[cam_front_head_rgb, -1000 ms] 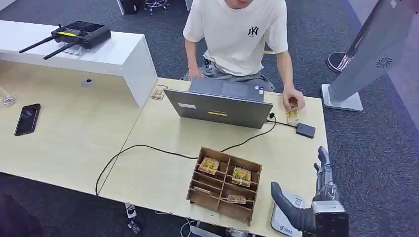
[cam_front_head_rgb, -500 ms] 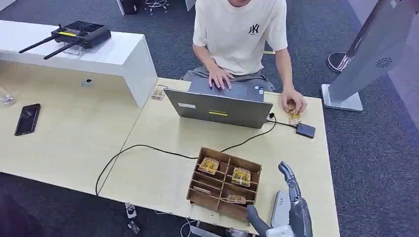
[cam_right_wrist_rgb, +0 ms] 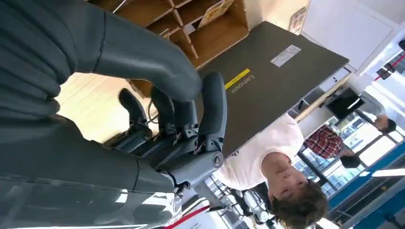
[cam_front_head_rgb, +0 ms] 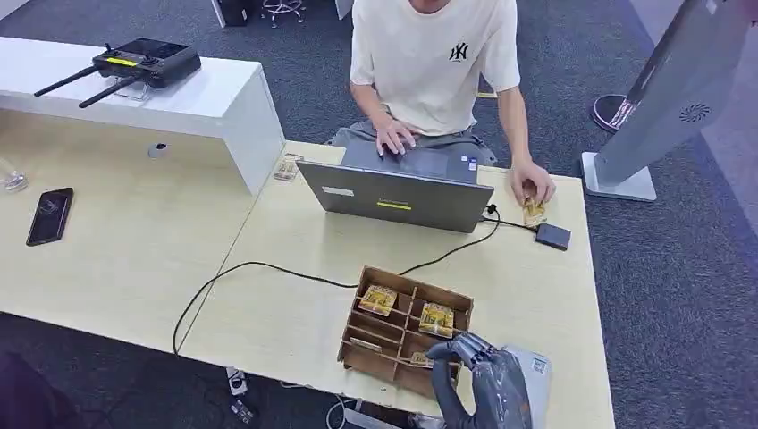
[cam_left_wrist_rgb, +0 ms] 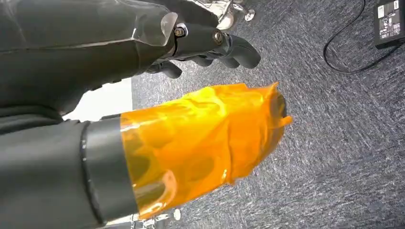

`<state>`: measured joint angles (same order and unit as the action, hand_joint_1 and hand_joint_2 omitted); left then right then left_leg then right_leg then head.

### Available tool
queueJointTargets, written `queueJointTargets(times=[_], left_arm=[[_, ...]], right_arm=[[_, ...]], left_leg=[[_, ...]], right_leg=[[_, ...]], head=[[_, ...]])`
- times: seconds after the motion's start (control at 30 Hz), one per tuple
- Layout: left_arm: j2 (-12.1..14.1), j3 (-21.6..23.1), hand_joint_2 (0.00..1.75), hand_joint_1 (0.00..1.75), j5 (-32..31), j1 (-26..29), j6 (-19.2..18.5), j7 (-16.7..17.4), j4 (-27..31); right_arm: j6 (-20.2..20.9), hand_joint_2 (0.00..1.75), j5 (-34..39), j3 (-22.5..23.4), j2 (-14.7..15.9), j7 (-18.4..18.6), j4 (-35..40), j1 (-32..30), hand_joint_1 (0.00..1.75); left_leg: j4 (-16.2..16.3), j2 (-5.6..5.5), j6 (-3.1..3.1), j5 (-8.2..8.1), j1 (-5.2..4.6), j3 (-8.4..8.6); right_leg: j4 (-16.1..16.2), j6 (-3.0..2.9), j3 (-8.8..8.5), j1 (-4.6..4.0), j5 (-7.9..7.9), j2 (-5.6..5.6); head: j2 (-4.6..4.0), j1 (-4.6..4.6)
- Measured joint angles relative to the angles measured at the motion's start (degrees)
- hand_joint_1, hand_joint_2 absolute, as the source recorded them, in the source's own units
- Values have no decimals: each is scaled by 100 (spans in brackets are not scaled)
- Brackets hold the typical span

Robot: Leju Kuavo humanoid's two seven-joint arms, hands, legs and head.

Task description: Pass the card to the sensor for recognition and then transmit it.

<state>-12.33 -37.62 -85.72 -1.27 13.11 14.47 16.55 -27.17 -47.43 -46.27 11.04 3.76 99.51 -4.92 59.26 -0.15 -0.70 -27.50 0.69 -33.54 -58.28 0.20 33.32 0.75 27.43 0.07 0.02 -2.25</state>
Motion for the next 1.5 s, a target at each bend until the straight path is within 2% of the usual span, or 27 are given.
queueJointTargets(times=[0.17,0.2,0.23,0.27,0.3,0.33,0.37,0.4,0.43,0.47,0.53,0.6,0.67,0.77,0.87,1.0,1.1,1.17,1.2,1.23,1.27,1.5], left_arm=[[2,0,0,0,-2,-3,-4,0,0],[2,0,0,0,-4,-3,-4,0,0],[4,0,0,0,-9,-4,-4,0,0],[4,0,0,0,-24,-8,-18,2,0],[4,0,0,0,-44,-16,-48,8,0],[4,0,0,0,-59,-27,-59,26,0],[2,0,0,0,-83,-36,-81,31,0],[4,0,0,0,-90,-44,-105,37,0],[2,0,0,0,-100,-51,-107,37,0],[2,0,0,0,-105,-55,-109,39,0],[2,0,0,0,-120,-67,-116,44,0],[2,0,0,0,-140,-80,-138,46,0],[2,0,0,0,-155,-92,-155,46,0],[2,0,0,0,-170,-105,-175,52,0],[2,0,0,0,-173,-112,-192,52,0],[0,0,0,0,-190,-115,-190,74,0],[-7,0,0,0,-199,-115,-175,116,0],[-11,0,0,0,-205,-115,-175,127,0],[-11,0,0,0,-205,-115,-175,131,0],[-11,0,0,0,-208,-116,-175,131,0],[-11,0,0,0,-208,-116,-175,133,0],[-13,0,0,0,-225,-116,-177,173,0]], right_arm=[[0,175,-15,-68,11,2,-98,67,175],[0,175,-50,-72,13,4,-111,75,150],[0,175,-89,-76,13,9,-120,86,140],[7,175,-254,-94,15,55,-146,108,138],[22,175,-476,-116,15,122,-185,140,122],[37,175,-726,-131,15,217,-236,170,91],[44,175,-873,-133,15,276,-271,183,82],[44,175,-1027,-138,15,347,-323,188,91],[46,175,-1112,-140,15,386,-369,189,91],[48,175,-1172,-140,15,426,-400,191,110],[81,175,-1394,-144,15,557,-457,203,110],[153,175,-1688,-153,15,725,-542,218,84],[223,175,-1955,-173,15,831,-630,234,89],[284,175,-2175,-205,15,920,-798,258,82],[343,175,-2286,-225,15,946,-901,280,94],[455,175,-2420,-247,15,946,-988,299,86],[542,175,-2474,-264,15,946,-1036,324,98],[575,175,-2494,-269,13,946,-1071,338,99],[606,175,-2509,-271,13,946,-1084,344,122],[625,175,-2518,-273,9,946,-1104,348,120],[632,175,-2524,-273,5,946,-1119,351,129],[743,175,-2553,-275,-22,929,-1215,371,124]], left_leg=[[0,1,0,0,0,0],[0,1,0,0,0,0],[0,1,0,0,0,0],[0,2,0,0,0,0],[0,3,0,0,0,0],[0,3,0,0,0,1],[0,3,0,0,0,1],[0,3,0,0,0,1],[0,3,0,1,0,1],[0,3,0,1,0,1],[0,3,0,1,0,1],[0,3,0,1,0,1],[0,3,-1,0,0,1],[0,3,-1,0,0,1],[0,3,-1,0,0,1],[0,3,-1,0,0,1],[0,3,-1,0,0,1],[0,3,-1,0,0,1],[0,3,-1,0,0,1],[0,3,-1,0,0,1],[0,3,-1,0,0,1],[0,3,-1,0,0,0]], right_leg=[[0,0,1,0,0,0],[0,0,1,0,0,0],[0,0,1,0,0,0],[0,0,1,0,0,0],[0,0,1,0,0,1],[0,0,0,0,0,1],[0,0,-1,0,0,0],[0,0,-2,0,0,0],[0,0,-1,0,0,0],[0,0,-1,0,0,0],[0,0,-1,0,0,1],[0,0,-1,0,0,0],[0,0,-1,0,0,0],[0,0,-1,0,0,0],[0,0,0,0,0,0],[0,0,0,0,0,0],[0,0,0,0,0,0],[0,0,-1,0,0,0],[0,0,-1,0,0,0],[0,0,-1,0,0,0],[0,0,-1,0,0,0],[0,0,-1,0,0,0]], head=[[0,0],[0,0],[0,0],[0,0],[0,0],[0,0],[0,0],[0,0],[0,2],[0,0],[0,0],[0,2],[0,0],[0,0],[0,0],[0,0],[0,0],[0,2],[0,0],[0,0],[0,0],[0,0]])
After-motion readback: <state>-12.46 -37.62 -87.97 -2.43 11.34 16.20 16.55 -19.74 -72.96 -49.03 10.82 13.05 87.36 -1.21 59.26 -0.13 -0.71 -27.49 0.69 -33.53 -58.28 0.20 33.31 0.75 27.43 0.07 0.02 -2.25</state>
